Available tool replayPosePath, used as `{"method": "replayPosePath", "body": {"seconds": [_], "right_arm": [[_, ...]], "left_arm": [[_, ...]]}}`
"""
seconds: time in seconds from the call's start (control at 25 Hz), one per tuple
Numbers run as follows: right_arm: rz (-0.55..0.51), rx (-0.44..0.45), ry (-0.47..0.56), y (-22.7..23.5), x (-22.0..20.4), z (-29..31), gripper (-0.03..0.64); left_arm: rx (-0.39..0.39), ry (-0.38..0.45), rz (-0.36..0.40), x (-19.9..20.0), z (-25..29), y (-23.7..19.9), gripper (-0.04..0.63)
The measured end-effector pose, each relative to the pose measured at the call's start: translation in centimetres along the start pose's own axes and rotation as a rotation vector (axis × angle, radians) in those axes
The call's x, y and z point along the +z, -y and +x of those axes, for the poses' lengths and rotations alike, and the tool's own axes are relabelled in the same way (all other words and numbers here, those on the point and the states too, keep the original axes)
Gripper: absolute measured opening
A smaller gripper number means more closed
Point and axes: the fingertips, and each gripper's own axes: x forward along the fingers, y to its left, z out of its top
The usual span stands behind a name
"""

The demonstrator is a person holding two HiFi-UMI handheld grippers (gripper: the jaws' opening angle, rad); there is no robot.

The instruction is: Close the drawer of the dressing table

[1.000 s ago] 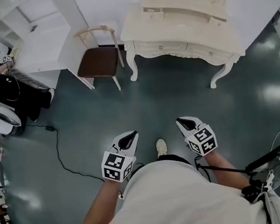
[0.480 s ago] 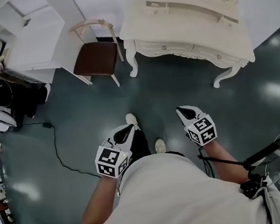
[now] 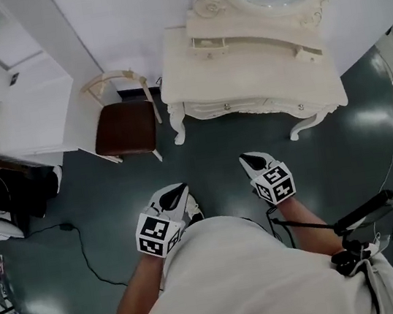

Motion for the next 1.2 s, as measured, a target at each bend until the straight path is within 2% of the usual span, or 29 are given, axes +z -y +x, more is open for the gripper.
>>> {"method": "replayPosePath", "body": {"seconds": [0.24, 0.6, 0.8, 1.2], "right_arm": [[0.074, -0.064, 0.025, 1.8, 4.1, 5.7, 0.041], [0.169, -0.155, 0.034, 8.4, 7.5, 10.9, 0.051], [0.211, -0.176, 0.042, 12.9, 9.5, 14.2, 0.067], [0.229, -0.160, 0.016, 20.3, 13.7, 22.0, 0.094]], "left_arm": [[-0.039, -0.013, 0.034, 1.5, 0.4, -6.9, 0.003], [-0.042, -0.013, -0.010, 3.1, 2.9, -12.0, 0.003], [0.001, -0.021, -0.031, 4.8, 4.0, -14.2, 0.003], [0.117, -0.002, -0.052, 11.5, 6.6, -18.9, 0.003]]}}
